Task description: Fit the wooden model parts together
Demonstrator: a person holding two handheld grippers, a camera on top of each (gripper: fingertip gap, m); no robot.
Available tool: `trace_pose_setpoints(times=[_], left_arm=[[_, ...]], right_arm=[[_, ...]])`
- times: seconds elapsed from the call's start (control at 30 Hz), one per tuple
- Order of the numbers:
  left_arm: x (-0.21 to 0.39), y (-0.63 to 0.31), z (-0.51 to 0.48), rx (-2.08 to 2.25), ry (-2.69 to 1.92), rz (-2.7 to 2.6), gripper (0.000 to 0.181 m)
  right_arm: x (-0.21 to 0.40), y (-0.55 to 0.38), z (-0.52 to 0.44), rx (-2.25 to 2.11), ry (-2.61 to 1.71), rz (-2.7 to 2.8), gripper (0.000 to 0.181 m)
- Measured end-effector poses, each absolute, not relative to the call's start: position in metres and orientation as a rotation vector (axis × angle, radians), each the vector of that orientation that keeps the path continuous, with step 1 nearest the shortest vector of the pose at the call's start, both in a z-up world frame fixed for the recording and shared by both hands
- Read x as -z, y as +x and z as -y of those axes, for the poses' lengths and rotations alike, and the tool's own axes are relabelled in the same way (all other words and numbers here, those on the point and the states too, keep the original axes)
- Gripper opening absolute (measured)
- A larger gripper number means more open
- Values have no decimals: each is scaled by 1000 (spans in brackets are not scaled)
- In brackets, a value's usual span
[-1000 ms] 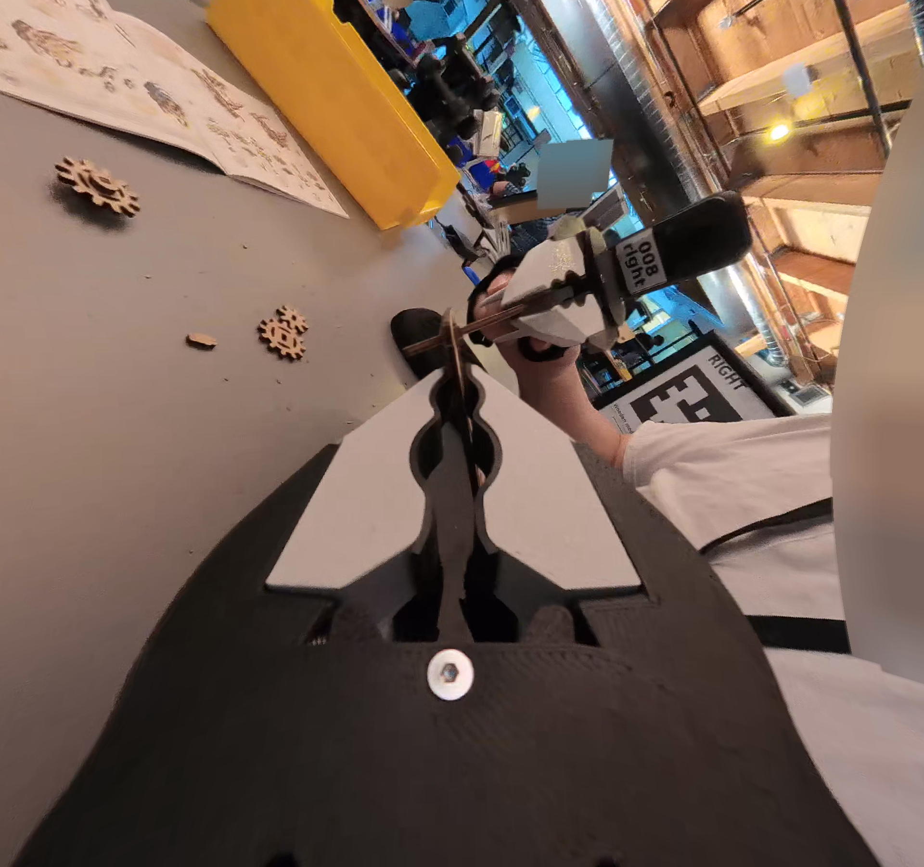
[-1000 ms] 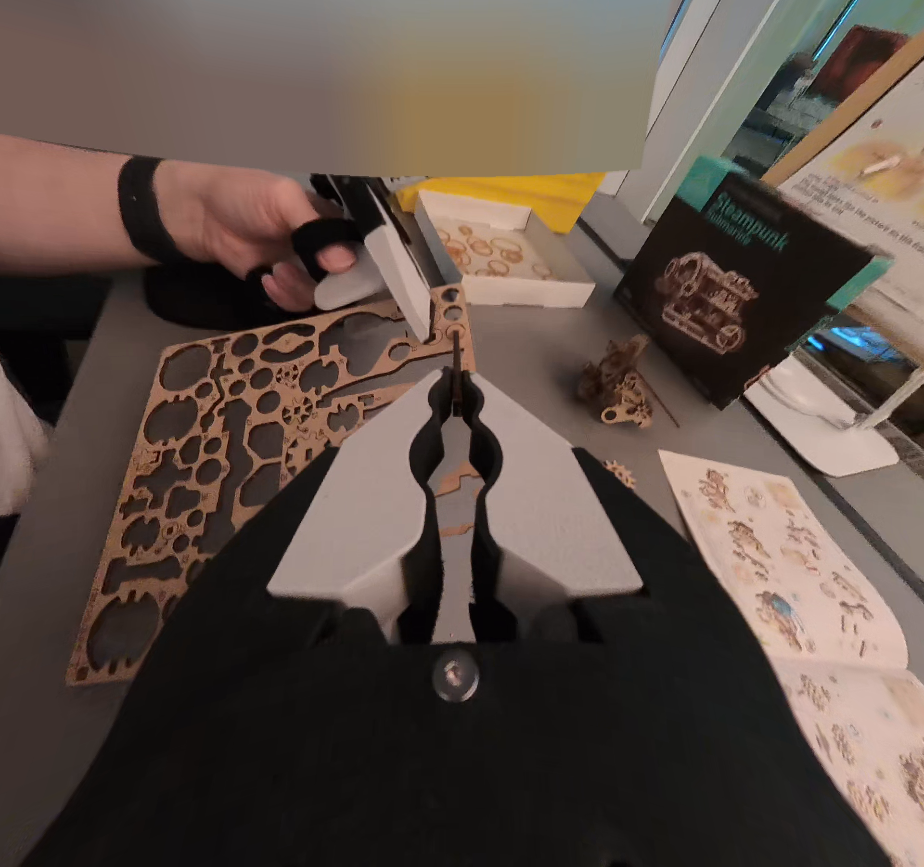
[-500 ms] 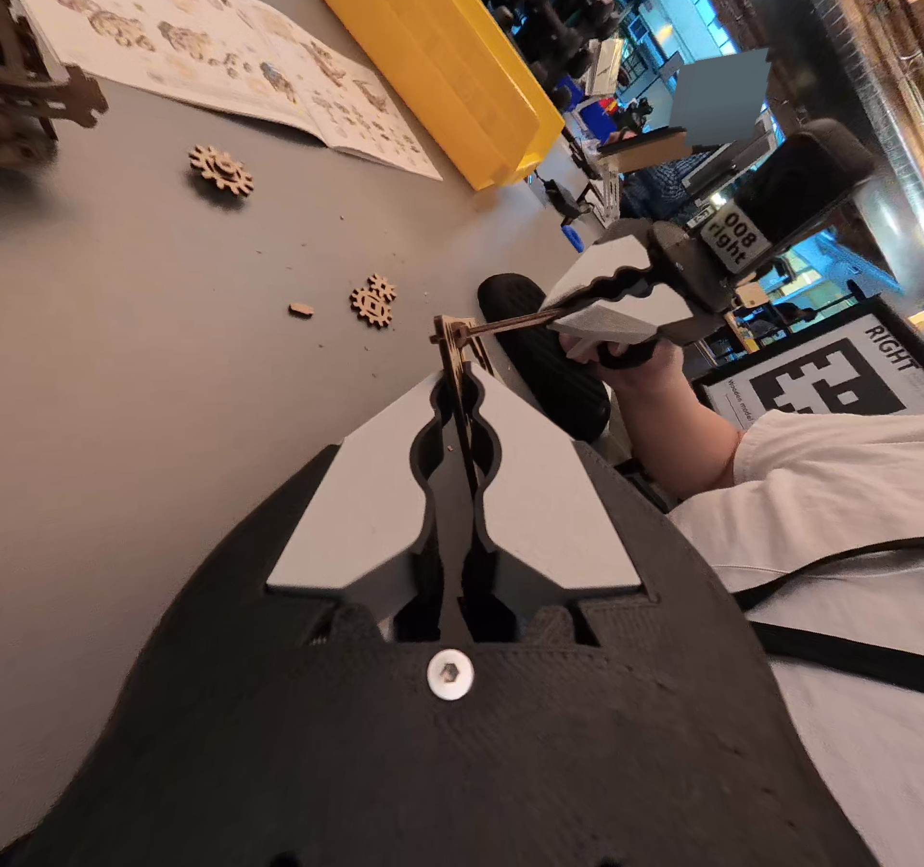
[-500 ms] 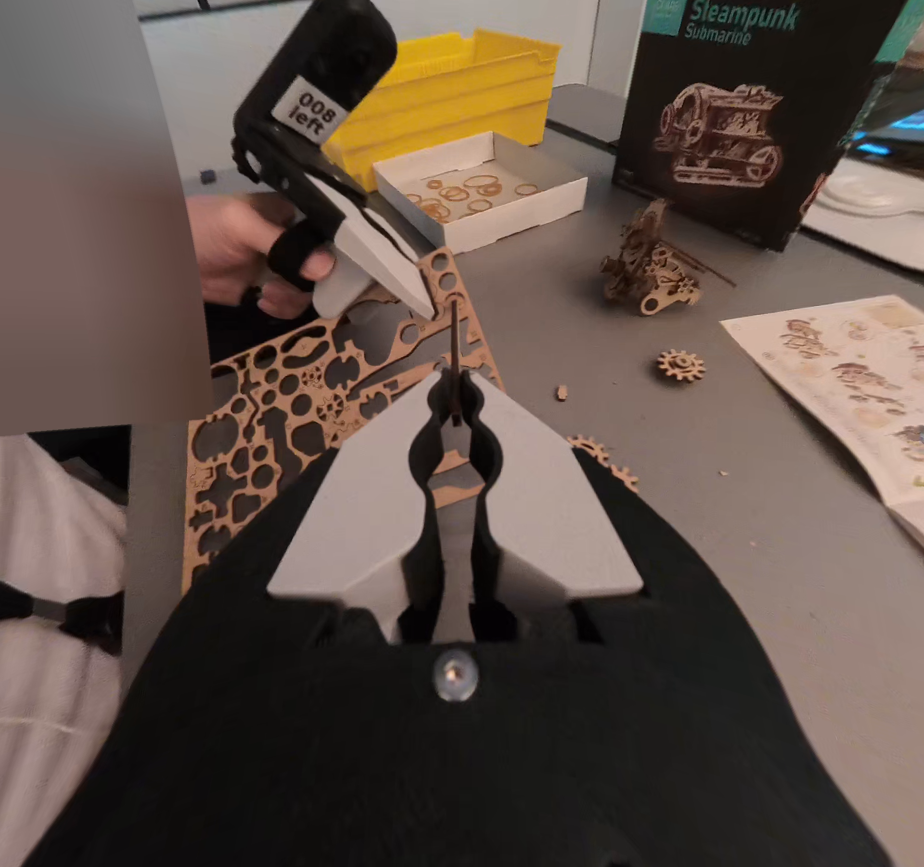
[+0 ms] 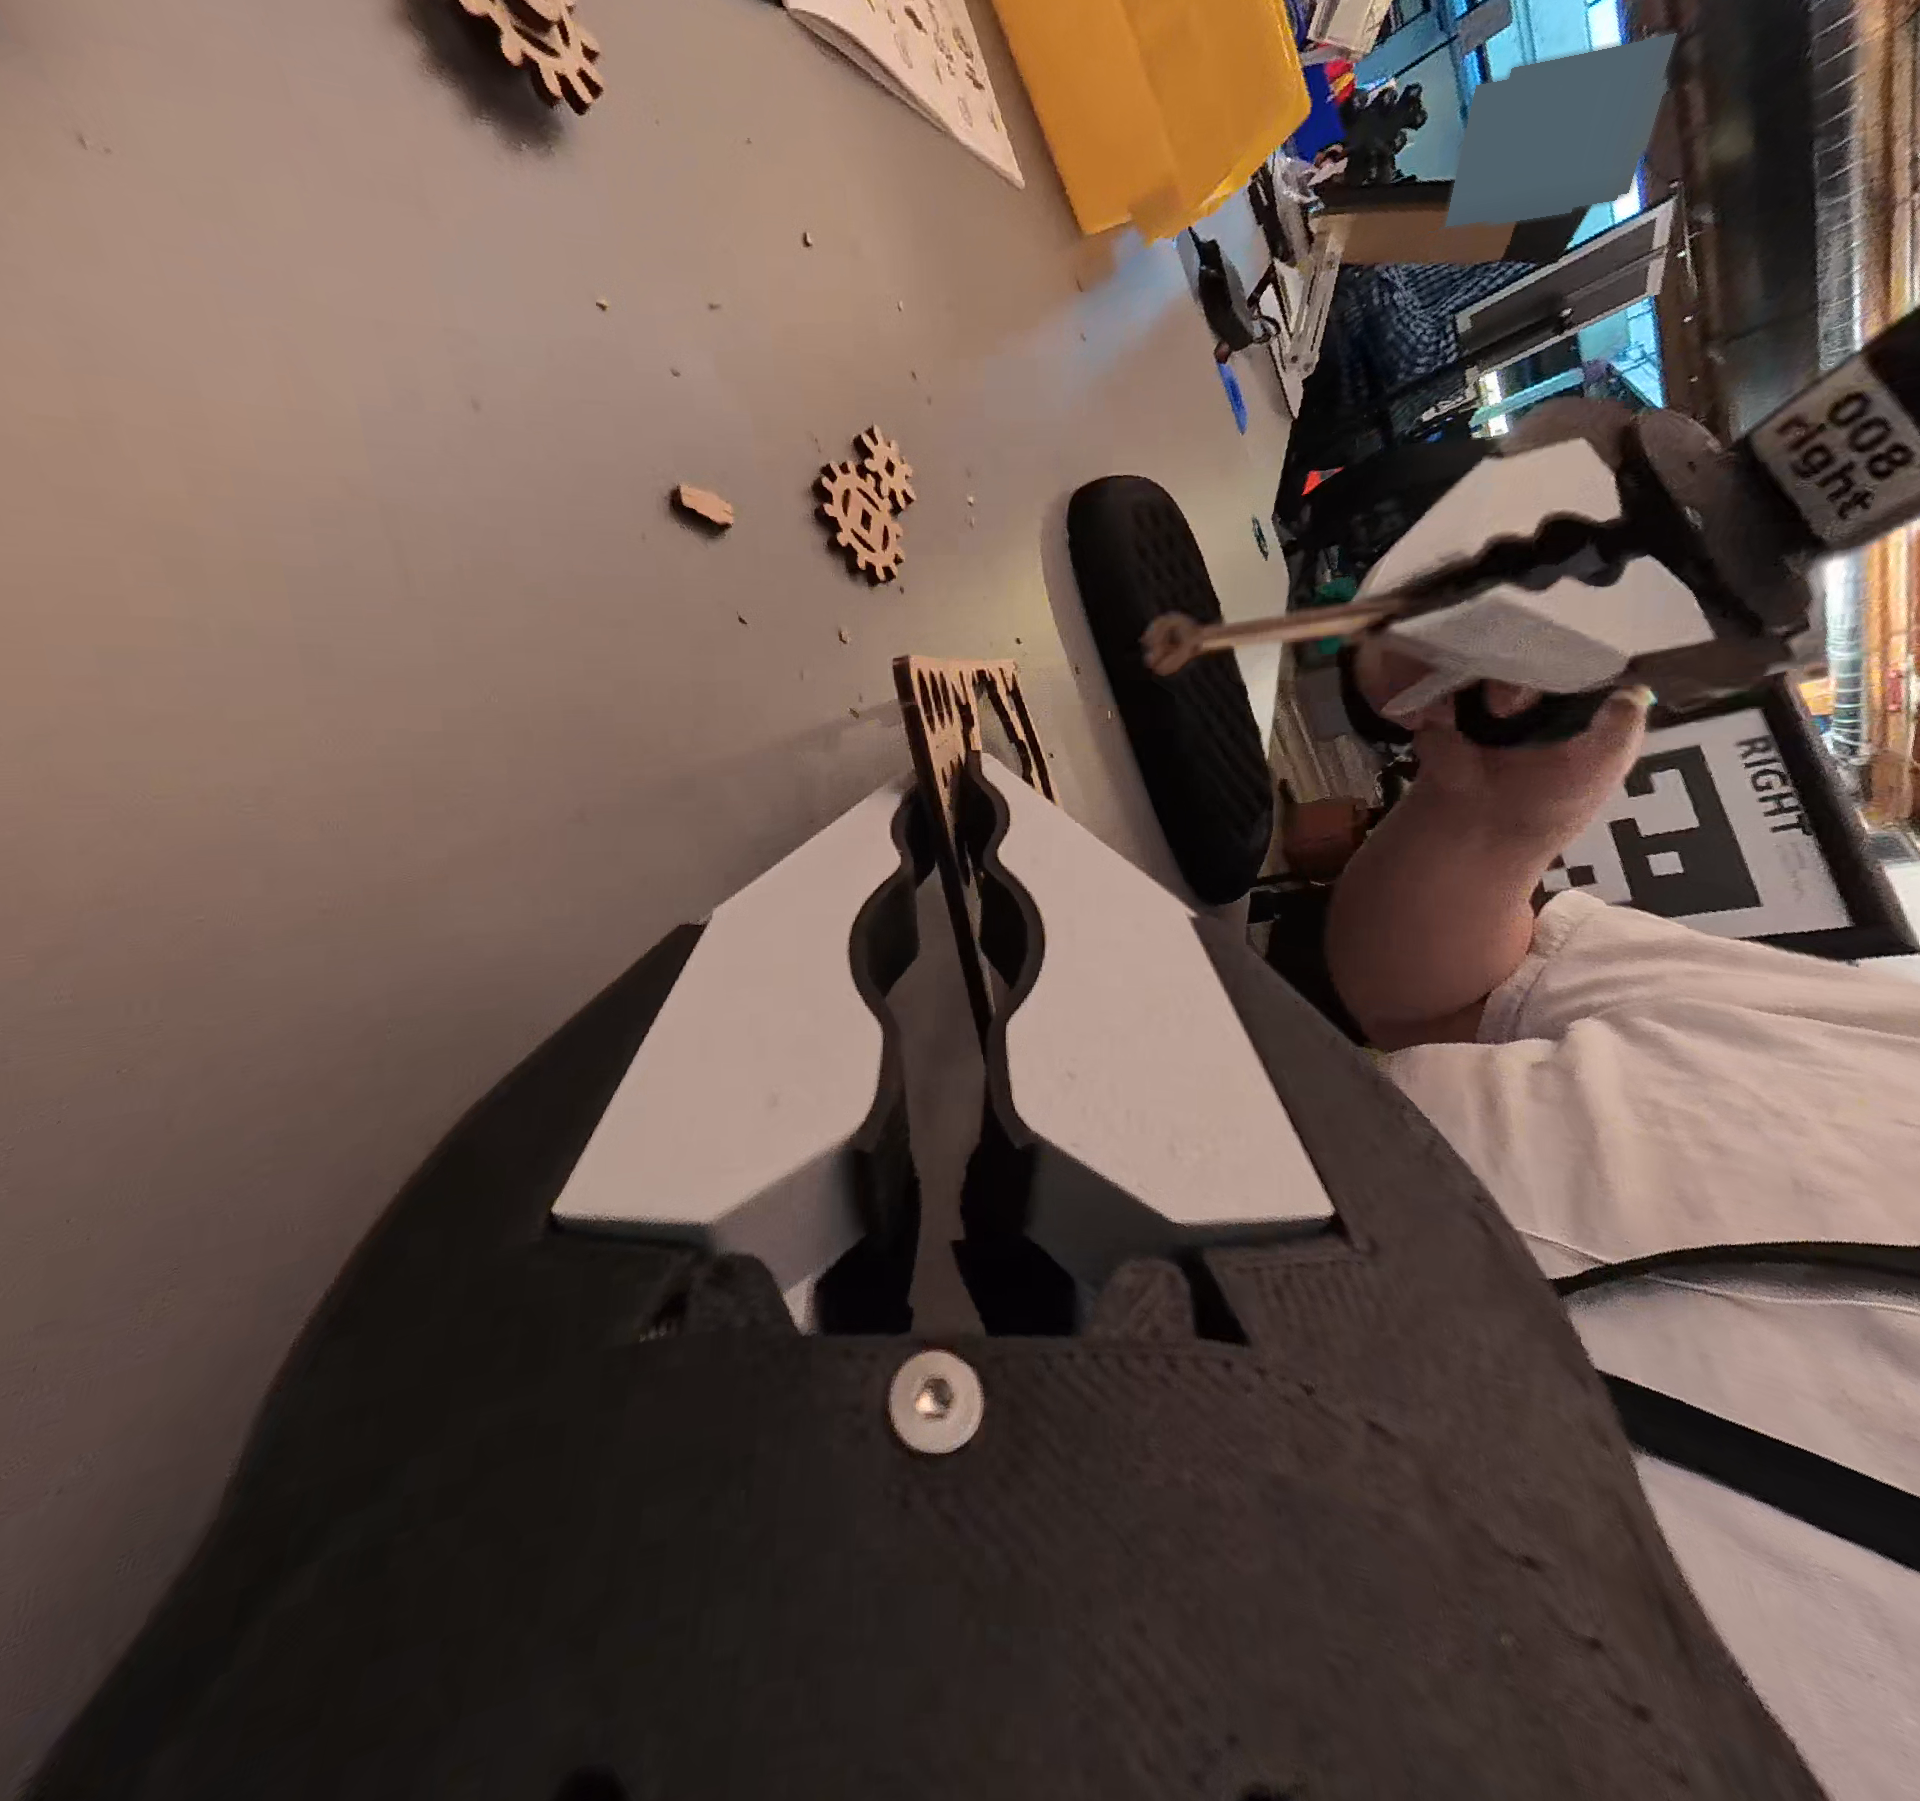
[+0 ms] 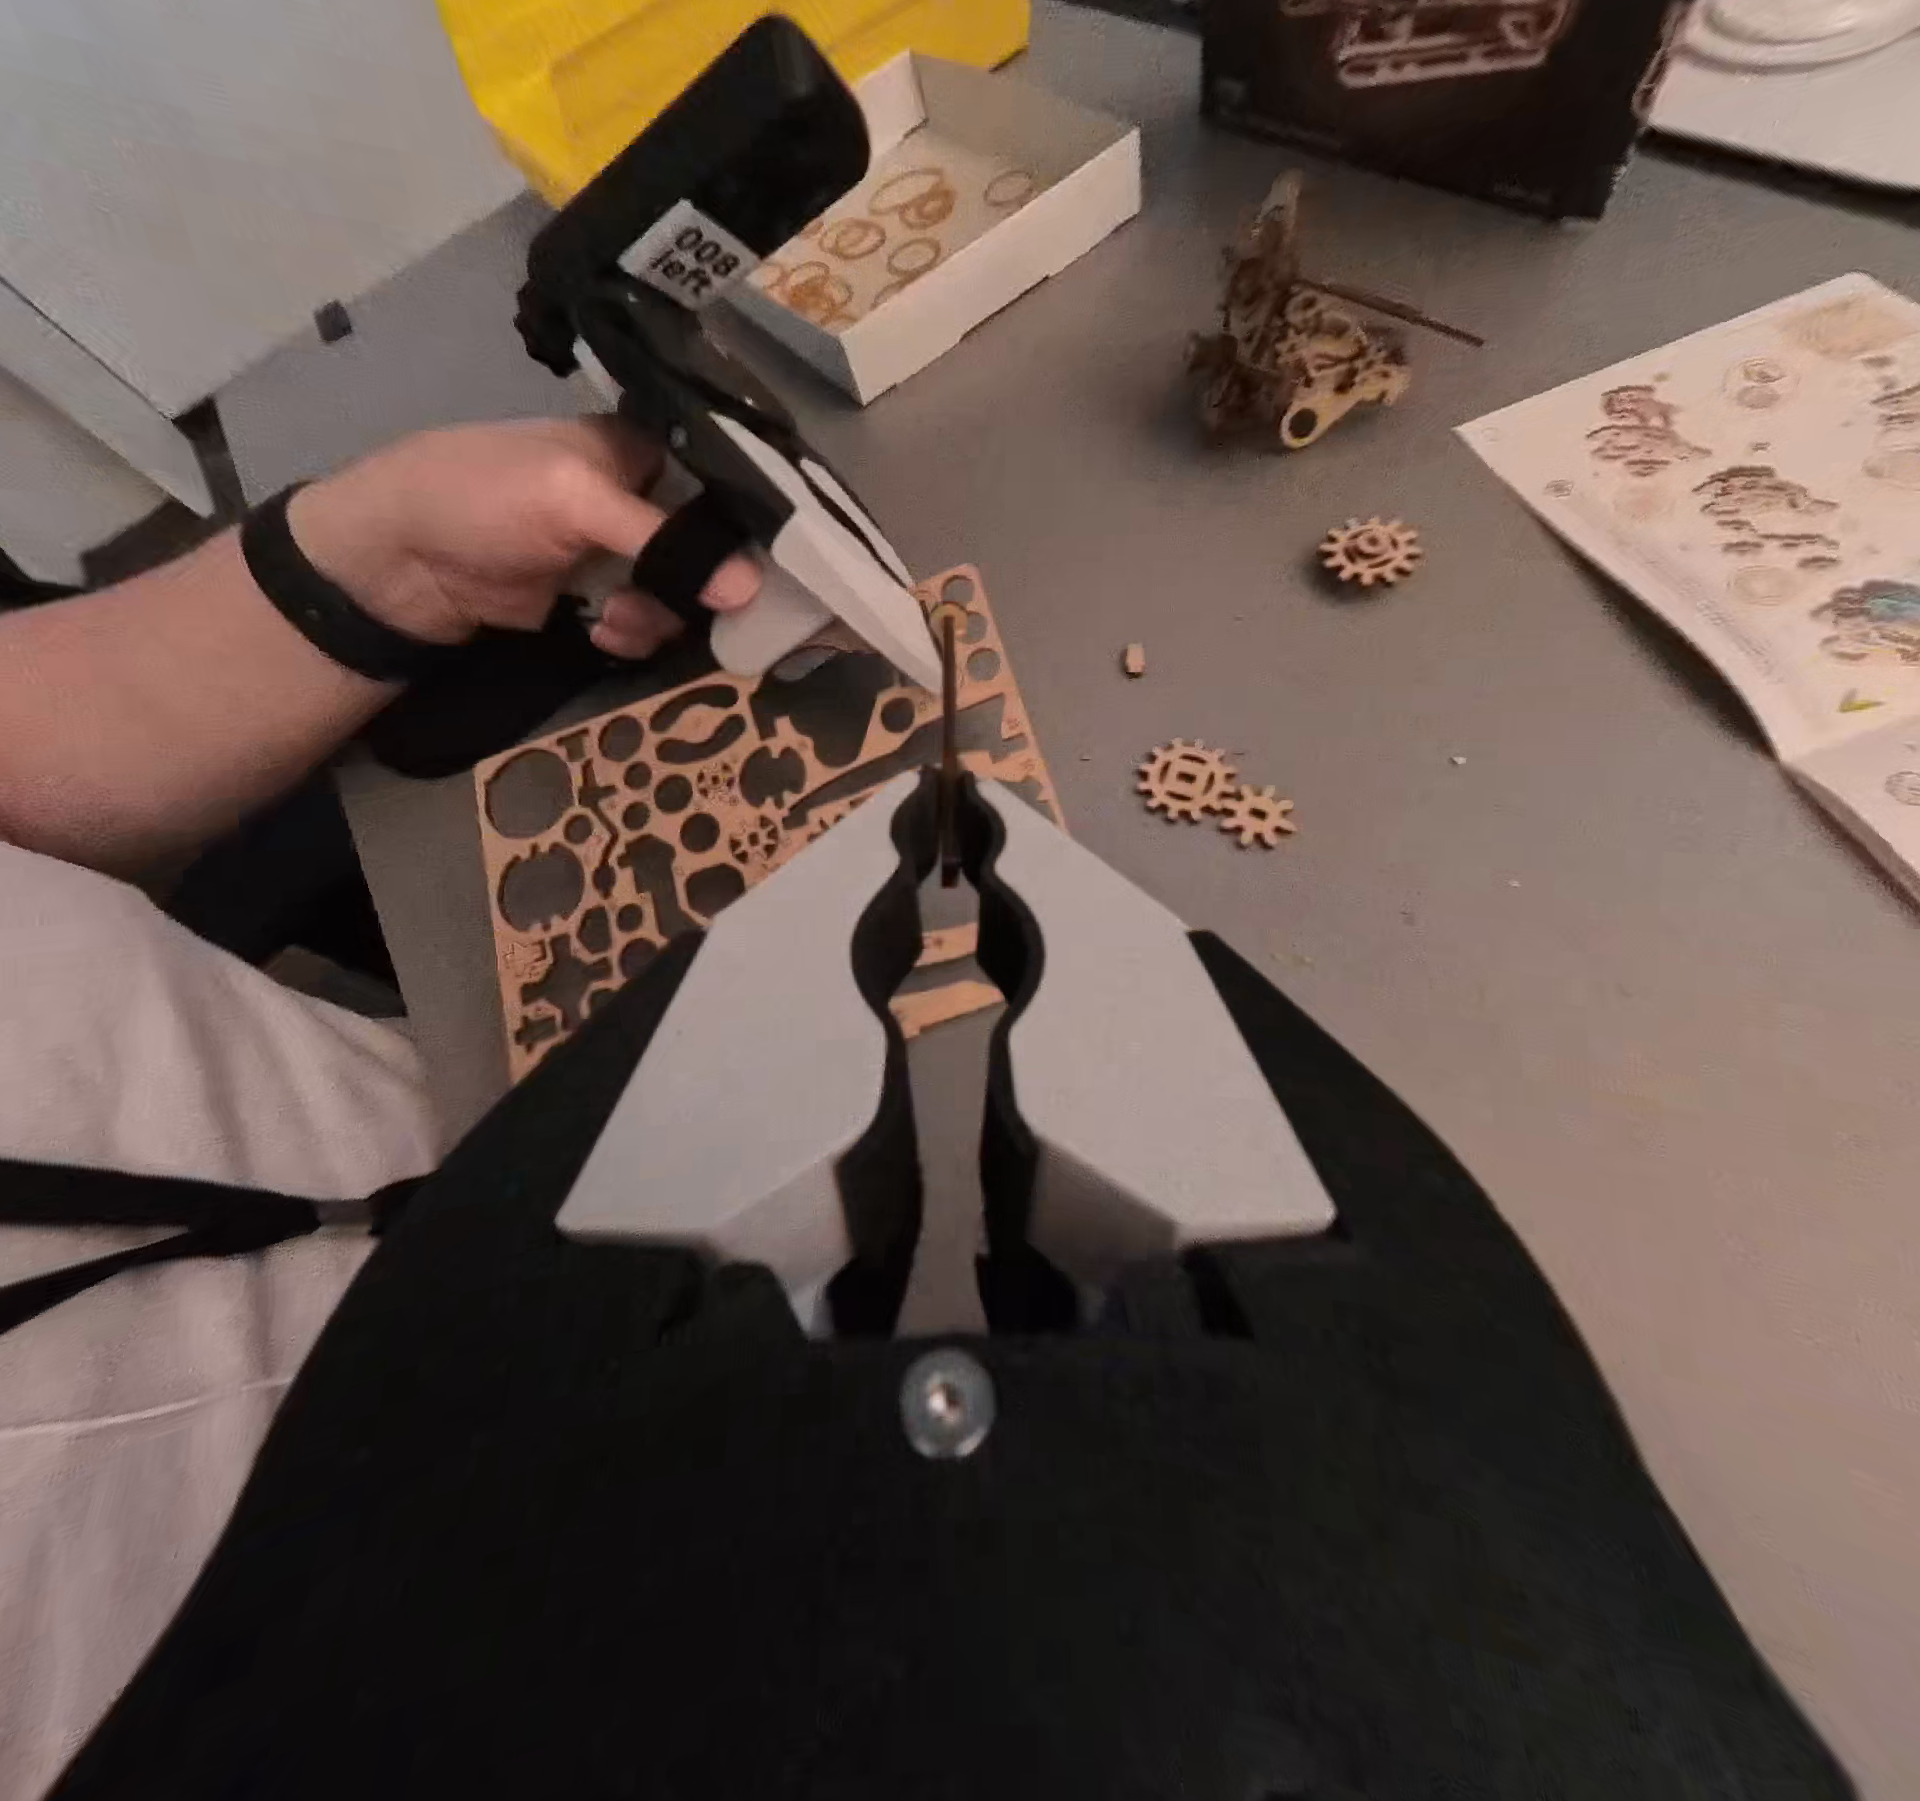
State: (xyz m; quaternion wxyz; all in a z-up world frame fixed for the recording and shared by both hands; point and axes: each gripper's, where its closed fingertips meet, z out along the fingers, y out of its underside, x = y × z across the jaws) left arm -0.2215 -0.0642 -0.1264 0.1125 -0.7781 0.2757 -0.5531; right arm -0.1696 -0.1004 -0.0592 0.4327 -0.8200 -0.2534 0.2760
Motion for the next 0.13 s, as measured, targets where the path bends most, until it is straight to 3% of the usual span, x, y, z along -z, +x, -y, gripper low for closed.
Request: trace_pose_setpoints(times=[0.13], left_arm=[[128, -216, 66, 1680, -2300, -798, 2]], right_arm=[[64, -159, 100, -511, -1930, 807, 0]])
